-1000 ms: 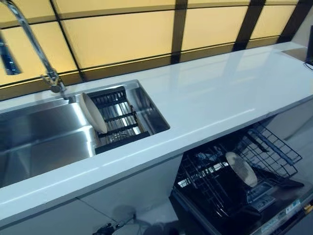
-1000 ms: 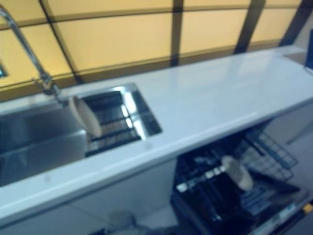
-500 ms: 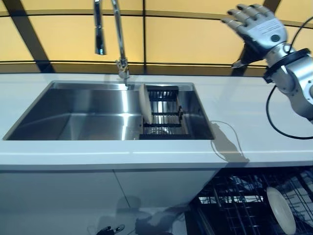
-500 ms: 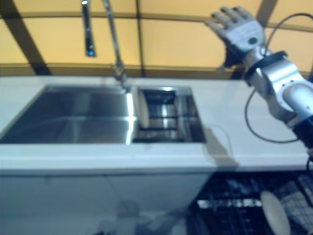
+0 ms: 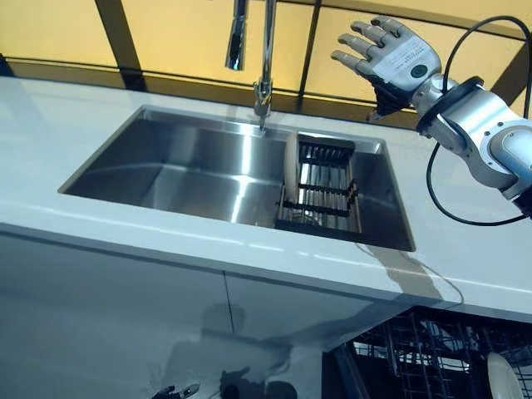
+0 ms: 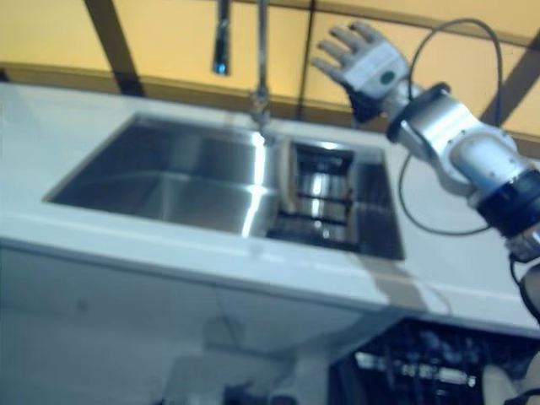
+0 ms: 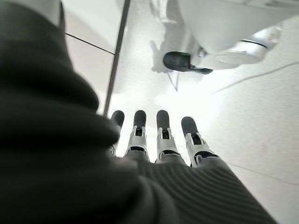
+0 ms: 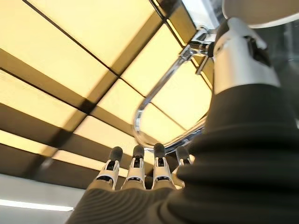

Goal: Take plates into dishwasher

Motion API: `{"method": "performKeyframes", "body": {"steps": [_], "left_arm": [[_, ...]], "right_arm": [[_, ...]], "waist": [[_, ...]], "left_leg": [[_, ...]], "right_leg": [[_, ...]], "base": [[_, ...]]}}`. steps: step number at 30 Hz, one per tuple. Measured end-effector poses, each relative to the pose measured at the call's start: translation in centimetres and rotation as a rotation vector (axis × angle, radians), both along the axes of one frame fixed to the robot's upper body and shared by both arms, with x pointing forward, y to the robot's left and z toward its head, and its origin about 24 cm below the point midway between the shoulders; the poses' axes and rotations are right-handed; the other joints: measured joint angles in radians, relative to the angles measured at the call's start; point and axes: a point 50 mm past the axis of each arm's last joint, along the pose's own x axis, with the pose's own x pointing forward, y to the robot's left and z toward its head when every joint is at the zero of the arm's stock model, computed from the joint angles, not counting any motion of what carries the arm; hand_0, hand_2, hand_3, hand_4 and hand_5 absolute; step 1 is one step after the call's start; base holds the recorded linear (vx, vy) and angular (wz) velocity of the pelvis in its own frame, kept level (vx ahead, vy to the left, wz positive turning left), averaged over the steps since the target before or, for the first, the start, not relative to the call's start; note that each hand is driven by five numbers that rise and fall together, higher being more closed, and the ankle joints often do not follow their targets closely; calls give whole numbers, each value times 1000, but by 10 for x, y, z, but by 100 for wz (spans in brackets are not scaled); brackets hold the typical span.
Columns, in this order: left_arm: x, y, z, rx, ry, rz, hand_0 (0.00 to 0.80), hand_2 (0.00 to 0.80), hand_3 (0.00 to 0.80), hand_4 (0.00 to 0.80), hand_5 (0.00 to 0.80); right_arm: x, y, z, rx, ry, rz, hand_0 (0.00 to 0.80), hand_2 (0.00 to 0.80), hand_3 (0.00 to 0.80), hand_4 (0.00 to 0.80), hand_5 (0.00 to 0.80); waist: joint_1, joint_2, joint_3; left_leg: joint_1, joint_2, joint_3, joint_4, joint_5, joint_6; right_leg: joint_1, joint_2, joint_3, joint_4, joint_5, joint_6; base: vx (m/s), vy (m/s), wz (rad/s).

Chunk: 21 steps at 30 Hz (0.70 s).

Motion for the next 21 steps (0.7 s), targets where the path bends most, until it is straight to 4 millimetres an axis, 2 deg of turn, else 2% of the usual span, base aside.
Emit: {"method": "performKeyframes", "body": {"steps": [3, 12, 21], "left_arm": [[4, 0, 1, -6, -27, 2, 0, 0, 0, 0, 0], [20, 2, 9, -55, -139, 101, 0, 0, 0, 0, 0], [38, 5, 18, -69, -224, 150, 0, 0, 0, 0, 0]], "right_arm": [[0, 1, 1, -33, -14, -8, 0, 0, 0, 0, 0], [-4, 7, 19, -73, -96, 4, 0, 0, 0, 0, 0], [-4, 3, 23, -70, -128, -1, 0, 0, 0, 0, 0]], "waist": [[20, -7, 27], [27, -13, 89], [38, -10, 141]], "left_leg": [[-13, -1, -5, 1, 2, 0], [-74, -6, -28, 1, 12, -1], [-87, -7, -30, 1, 13, -1]], "right_leg": [[-10, 0, -2, 0, 0, 0], [-61, -1, -14, 4, 1, 0], [-71, -1, -18, 4, 1, 0]], "base": [[-12, 6, 6], [-43, 19, 8], [-7, 2, 1]]}}
